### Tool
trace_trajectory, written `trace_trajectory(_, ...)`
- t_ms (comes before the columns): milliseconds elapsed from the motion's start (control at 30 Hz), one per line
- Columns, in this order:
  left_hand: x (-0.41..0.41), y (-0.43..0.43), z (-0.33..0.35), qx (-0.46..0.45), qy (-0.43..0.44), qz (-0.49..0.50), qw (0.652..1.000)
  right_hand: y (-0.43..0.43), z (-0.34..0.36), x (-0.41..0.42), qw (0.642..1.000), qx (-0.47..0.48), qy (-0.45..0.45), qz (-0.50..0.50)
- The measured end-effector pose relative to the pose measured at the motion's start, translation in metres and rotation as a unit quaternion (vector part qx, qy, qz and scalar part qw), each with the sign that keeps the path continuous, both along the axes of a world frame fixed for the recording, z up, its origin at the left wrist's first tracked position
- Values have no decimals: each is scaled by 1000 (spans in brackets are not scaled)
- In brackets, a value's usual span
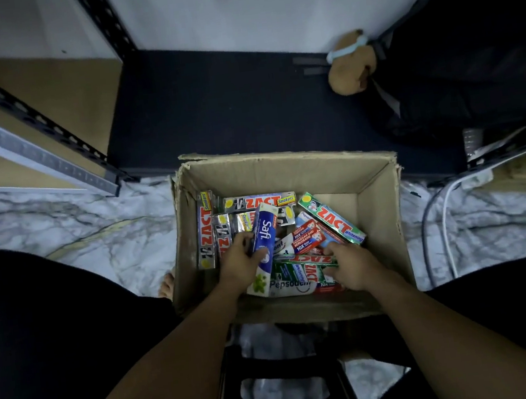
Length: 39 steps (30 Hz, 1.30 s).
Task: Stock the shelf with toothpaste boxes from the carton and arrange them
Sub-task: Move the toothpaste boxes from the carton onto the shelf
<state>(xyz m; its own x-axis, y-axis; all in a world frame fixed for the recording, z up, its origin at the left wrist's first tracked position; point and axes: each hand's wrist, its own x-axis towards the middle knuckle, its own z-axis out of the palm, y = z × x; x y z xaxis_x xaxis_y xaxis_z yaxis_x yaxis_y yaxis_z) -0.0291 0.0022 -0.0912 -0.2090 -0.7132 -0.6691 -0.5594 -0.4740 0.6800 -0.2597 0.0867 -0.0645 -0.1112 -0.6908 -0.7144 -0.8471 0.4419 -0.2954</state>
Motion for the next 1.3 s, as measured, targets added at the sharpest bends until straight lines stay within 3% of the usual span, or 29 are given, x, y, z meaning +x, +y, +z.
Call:
trace_trajectory(300,4,-1,69,-97,-13,-25,995,9,52,13,990,-129,-5,-50)
trace_trajectory(433,12,-5,112,-166,-3,-17,986,2,82,16,972,-212,-4,-99)
trace_trajectory(600,32,-13,187,-240,48,31,969,-8,141,20,937,-338,-17,-88)
trace_trajectory(800,59,-21,291,-318,90,51,942,-18,224,30,876,-476,-13,-79)
trace_trajectory(1133,120,-31,455,-468,69,20,881,-39,378,61,769,-639,11,-29)
trace_trajectory(1300,137,-50,511,-482,92,51,870,-62,441,75,707,-706,16,-28)
